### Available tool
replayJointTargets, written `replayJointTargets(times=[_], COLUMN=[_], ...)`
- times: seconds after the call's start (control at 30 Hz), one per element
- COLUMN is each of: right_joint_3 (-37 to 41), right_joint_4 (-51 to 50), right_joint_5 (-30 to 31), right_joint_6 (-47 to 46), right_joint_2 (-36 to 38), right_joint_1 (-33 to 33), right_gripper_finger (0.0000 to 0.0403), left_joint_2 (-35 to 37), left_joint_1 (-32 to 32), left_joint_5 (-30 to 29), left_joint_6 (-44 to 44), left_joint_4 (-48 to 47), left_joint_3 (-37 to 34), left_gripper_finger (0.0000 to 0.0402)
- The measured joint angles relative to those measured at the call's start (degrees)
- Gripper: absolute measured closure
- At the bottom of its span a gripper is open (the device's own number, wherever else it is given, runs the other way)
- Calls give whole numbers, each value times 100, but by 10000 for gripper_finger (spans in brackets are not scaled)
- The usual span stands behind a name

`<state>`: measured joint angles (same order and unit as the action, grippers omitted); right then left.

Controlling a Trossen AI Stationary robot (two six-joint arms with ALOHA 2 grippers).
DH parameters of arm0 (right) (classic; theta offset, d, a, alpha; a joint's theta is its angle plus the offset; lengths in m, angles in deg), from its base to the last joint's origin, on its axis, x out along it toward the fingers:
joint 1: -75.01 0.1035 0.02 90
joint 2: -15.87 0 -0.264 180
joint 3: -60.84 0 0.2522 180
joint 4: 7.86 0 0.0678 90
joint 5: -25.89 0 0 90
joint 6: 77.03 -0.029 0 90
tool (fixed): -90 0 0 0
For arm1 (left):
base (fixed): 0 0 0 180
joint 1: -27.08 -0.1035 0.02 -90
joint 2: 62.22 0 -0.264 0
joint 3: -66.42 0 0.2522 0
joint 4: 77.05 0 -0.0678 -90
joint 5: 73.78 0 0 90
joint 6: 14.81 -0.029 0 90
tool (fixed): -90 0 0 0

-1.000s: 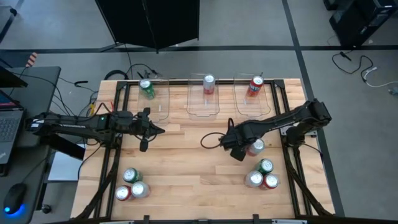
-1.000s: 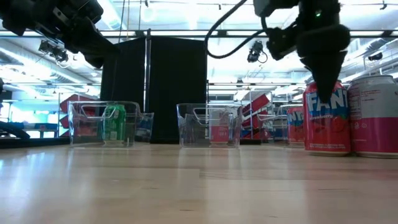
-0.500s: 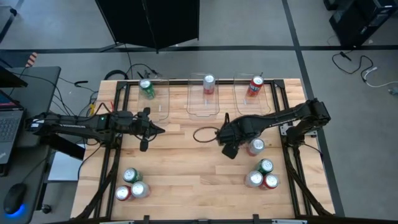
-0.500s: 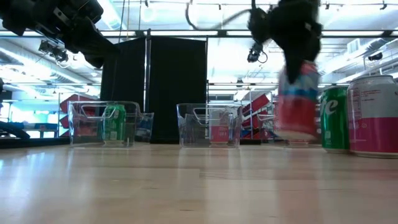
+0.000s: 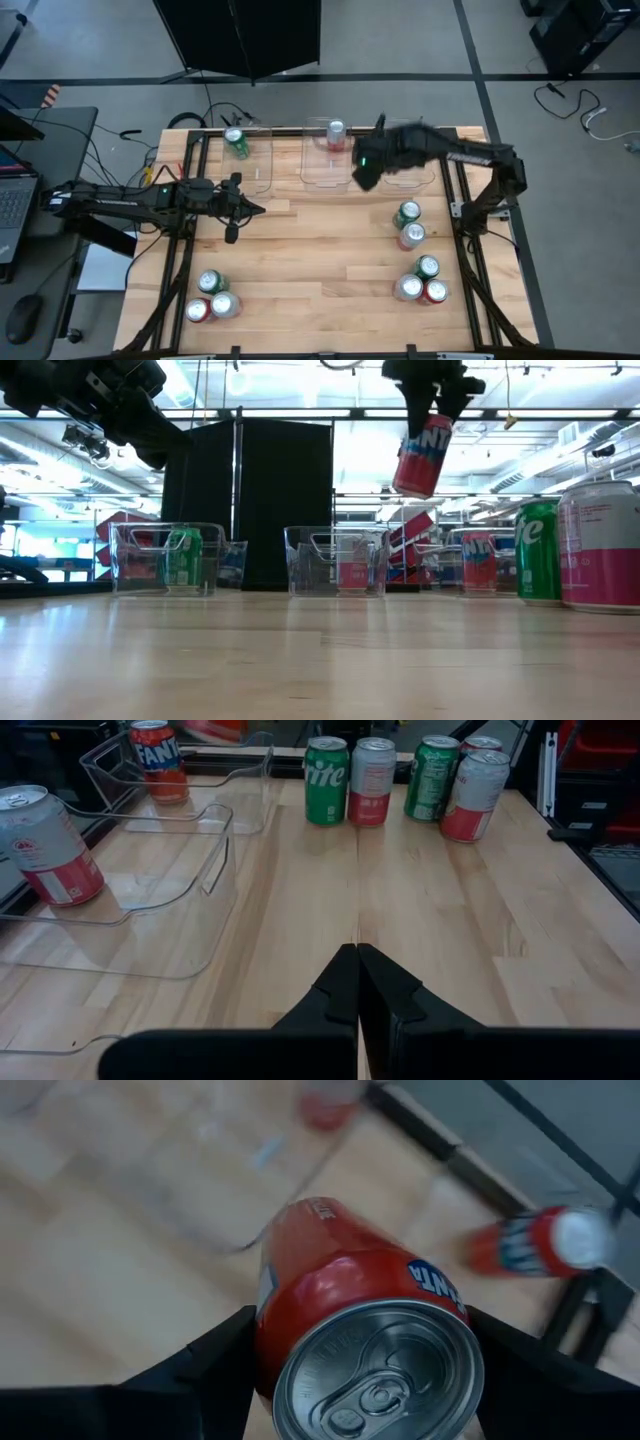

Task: Sort soda cans
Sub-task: Put the red soda can into the right transparent bin

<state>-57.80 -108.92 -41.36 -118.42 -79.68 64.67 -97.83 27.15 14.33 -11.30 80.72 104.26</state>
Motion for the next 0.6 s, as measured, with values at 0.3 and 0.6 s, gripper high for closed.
replayJointTargets(times=[0.3,0.6], right_joint_3=[236,847], right_joint_4=[715,1377], right_joint_5=[-404,-801], right_joint_6=[974,1721], right_joint_2=[0,0], right_joint_1=[-1873,-2864], right_gripper_finger=[122,122], left_joint_2=[0,0], left_joint_1=[0,0], left_joint_5=[-2,-4], left_joint_6=[0,-2], left_joint_4=[0,19], left_joint_3=[0,0], left_gripper_finger=[400,400])
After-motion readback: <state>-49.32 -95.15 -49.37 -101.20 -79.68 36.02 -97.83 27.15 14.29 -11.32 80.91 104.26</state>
